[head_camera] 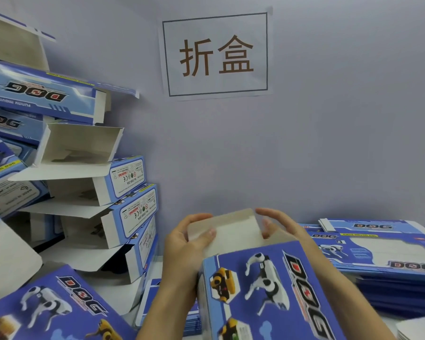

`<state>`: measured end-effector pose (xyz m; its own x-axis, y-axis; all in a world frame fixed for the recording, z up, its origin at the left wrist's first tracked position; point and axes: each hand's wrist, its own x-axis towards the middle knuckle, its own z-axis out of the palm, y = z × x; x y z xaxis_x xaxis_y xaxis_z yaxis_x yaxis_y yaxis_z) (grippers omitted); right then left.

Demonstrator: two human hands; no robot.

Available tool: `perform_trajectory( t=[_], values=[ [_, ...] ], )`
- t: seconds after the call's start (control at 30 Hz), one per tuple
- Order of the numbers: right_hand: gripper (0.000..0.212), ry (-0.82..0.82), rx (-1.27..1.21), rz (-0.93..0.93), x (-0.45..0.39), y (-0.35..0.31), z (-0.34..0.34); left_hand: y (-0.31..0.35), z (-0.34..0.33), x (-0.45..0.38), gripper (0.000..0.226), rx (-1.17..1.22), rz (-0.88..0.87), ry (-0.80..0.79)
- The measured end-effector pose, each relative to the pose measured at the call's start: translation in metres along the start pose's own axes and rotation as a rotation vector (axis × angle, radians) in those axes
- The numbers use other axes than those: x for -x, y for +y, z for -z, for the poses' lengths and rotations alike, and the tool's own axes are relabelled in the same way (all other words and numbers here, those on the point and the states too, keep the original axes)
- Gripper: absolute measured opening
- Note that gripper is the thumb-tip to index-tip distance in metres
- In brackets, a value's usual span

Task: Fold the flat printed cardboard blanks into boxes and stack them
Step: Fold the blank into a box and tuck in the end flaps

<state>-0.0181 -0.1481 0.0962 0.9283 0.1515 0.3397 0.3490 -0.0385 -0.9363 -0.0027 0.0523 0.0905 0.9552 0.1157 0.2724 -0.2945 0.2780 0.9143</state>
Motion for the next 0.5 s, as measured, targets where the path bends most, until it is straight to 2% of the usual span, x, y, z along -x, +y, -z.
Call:
perform_trajectory(
  t=[0.07, 0.13, 0.17, 0.2, 0.23, 0.27, 0.3, 0.4, 0.5],
  values=[
    [0.105, -0.167, 0.016, -0.026, 0.009, -0.005, 0.004, 0.000, 0.004, -0.003, 0.018, 0.010, -0.025, 0.103],
    [0.136, -0.269, -0.046, -0.140, 0.007, -0.020, 0.008, 0.001, 0.007, -0.006, 0.019, 0.039, -0.050, 0.178],
    [0.137, -0.296, -0.044, -0.229, 0.005, -0.031, 0.007, 0.003, 0.008, -0.006, 0.020, 0.052, -0.061, 0.191],
    [0.113, -0.354, -0.029, -0.241, 0.007, -0.034, 0.009, 0.005, 0.008, -0.006, 0.020, 0.058, -0.078, 0.193],
    [0.074, -0.374, -0.022, -0.210, 0.015, -0.038, 0.008, 0.007, 0.007, -0.005, 0.021, 0.061, -0.102, 0.198],
    [0.044, -0.356, -0.049, -0.172, 0.015, -0.037, 0.009, 0.008, 0.005, -0.005, 0.022, 0.062, -0.128, 0.214],
    [0.030, -0.305, -0.079, -0.131, 0.017, -0.036, 0.009, 0.009, 0.004, -0.005, 0.023, 0.060, -0.151, 0.239],
    [0.032, -0.132, -0.115, 0.056, 0.008, -0.023, 0.009, 0.012, 0.001, -0.005, 0.024, 0.018, -0.182, 0.273],
    [0.045, 0.017, -0.165, 0.180, 0.001, -0.013, 0.005, 0.017, -0.007, -0.001, 0.019, -0.055, -0.146, 0.071]
  ],
)
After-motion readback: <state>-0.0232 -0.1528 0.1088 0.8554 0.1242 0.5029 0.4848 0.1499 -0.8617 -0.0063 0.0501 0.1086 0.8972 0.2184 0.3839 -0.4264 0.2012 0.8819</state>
